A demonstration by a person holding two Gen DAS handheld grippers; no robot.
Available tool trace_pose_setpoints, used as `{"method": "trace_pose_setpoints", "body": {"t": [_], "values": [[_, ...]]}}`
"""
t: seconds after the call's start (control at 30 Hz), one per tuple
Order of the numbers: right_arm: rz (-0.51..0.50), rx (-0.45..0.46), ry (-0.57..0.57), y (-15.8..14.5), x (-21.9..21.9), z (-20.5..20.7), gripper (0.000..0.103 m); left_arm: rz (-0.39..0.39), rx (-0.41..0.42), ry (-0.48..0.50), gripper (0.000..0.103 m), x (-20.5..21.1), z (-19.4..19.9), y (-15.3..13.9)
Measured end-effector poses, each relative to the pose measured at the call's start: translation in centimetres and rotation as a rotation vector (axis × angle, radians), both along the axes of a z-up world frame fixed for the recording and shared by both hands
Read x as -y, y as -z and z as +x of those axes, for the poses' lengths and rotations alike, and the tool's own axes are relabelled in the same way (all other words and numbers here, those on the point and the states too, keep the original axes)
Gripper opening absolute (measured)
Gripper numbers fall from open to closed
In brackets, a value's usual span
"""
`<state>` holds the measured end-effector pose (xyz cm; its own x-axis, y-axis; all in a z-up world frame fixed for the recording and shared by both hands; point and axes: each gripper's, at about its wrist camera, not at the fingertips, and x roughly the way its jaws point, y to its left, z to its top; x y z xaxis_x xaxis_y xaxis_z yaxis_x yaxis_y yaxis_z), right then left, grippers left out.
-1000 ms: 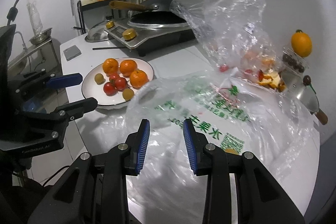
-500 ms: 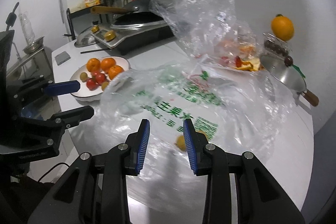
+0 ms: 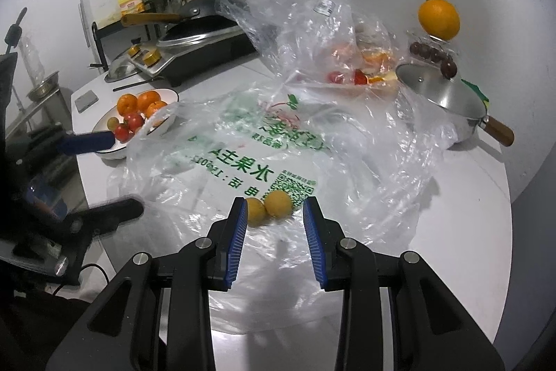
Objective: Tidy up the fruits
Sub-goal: 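Grasp a yellow fruit with the right gripper while the left gripper grasps another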
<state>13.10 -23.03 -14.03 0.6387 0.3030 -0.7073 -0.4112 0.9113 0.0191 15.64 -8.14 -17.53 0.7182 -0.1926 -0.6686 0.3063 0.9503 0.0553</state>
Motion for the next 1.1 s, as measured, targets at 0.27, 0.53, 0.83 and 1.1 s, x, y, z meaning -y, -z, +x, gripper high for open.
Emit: {"method": "trace_pose_setpoints", "body": {"t": [0.27,0.53,0.83,1.1], "values": [[0.002,-0.025,-0.001,1.0,1.2,1.4,0.035,0.022,-0.006,0.011,0.090,1.6,0.8,0.5],[0.014,-0.057,-0.029,2.1,1.2,2.9,0.035,0.056,-0.010,0.035,0.090,2.9,1.9,1.2],[0.038,-0.085,-0.058,3.0,0.8,4.3,0.035,0.072,-0.031,0.052,0.089,3.5,3.0,2.2],[0.036,-0.116,-0.081,3.8,0.2,5.3,0.035,0.073,-0.048,0.061,0.089,3.6,3.9,3.1]]}}
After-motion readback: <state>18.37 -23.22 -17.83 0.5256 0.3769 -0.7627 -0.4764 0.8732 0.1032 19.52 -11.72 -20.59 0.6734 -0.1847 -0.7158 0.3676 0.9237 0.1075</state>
